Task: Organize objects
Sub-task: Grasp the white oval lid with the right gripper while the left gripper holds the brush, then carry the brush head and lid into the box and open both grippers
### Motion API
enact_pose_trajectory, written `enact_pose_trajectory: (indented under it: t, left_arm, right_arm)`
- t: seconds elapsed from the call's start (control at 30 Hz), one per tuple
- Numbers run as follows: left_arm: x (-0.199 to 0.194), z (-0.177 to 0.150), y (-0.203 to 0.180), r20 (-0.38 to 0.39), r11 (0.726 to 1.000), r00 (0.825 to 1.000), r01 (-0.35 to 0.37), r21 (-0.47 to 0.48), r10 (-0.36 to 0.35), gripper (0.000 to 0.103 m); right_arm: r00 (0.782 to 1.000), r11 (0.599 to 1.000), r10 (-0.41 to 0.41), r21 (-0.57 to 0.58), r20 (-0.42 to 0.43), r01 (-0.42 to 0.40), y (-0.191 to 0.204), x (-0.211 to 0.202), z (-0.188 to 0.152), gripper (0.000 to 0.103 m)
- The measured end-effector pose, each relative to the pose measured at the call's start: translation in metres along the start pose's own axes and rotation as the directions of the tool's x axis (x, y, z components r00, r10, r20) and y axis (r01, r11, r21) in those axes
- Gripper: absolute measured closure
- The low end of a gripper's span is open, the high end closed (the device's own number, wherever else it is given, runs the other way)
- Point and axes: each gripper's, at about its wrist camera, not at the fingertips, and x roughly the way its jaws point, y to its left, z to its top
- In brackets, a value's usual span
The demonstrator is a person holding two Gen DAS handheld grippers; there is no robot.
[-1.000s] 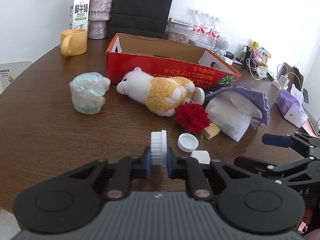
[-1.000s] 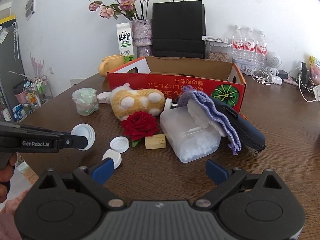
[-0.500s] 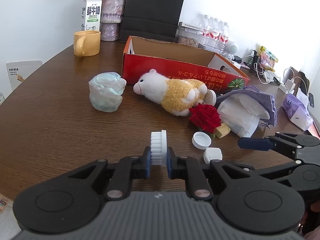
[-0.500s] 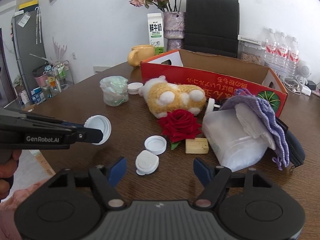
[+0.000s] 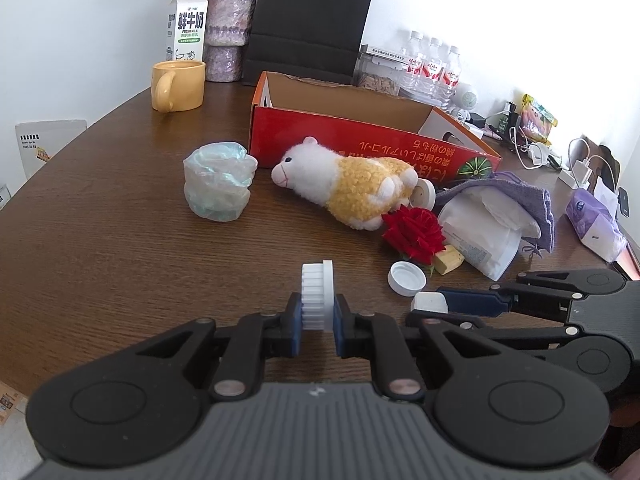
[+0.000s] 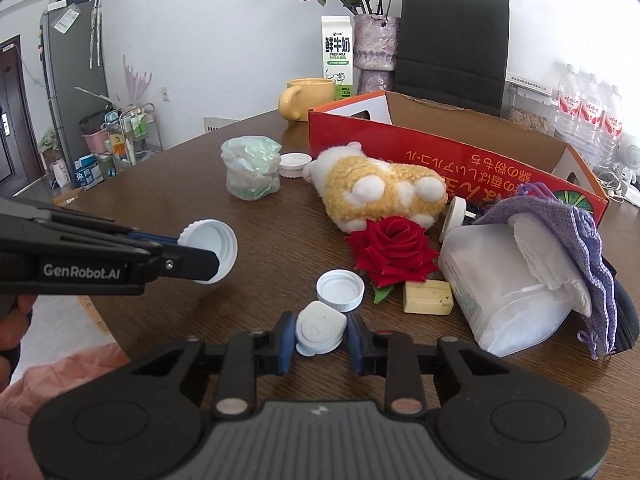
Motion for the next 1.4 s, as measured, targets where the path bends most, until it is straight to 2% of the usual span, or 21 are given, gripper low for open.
enact_pose_trajectory:
  t: [0.3,0.63,0.93,1.4]
  left_arm:
    - [-0.002,0.003,-0.002,0.021,1.0,1.0,0.005,0.011,-0.005,0.087]
    - [-0.001,0.023,-0.008,0.067,0.999,0.998,0.009,0.041,-0.011,0.087]
    - [0.004,0.057,-0.018,0.127,0.997,0.992,0.014,0.073,-0.023,0.087]
    - [0.035,0.114,-0.038,0.206,0.994,0.978,0.006,0.106,-0.028,0.087]
  right_arm:
    - [0.999,1.0,-0.006,0.003,0.048,0.006,-0.004,-0.009,0.003,0.077]
    - [0.991,0.999,-0.037,0.004,0.127,0.036,-0.015,-0.019,0.02,0.077]
    - [0.971,0.997,-0.078,-0.007,0.227,0.082,-0.029,-0.028,0.051,0.077]
    - [0.943,0.989,-0.143,0.002,0.301,0.15,-0.067,-0.023,0.095,0.077]
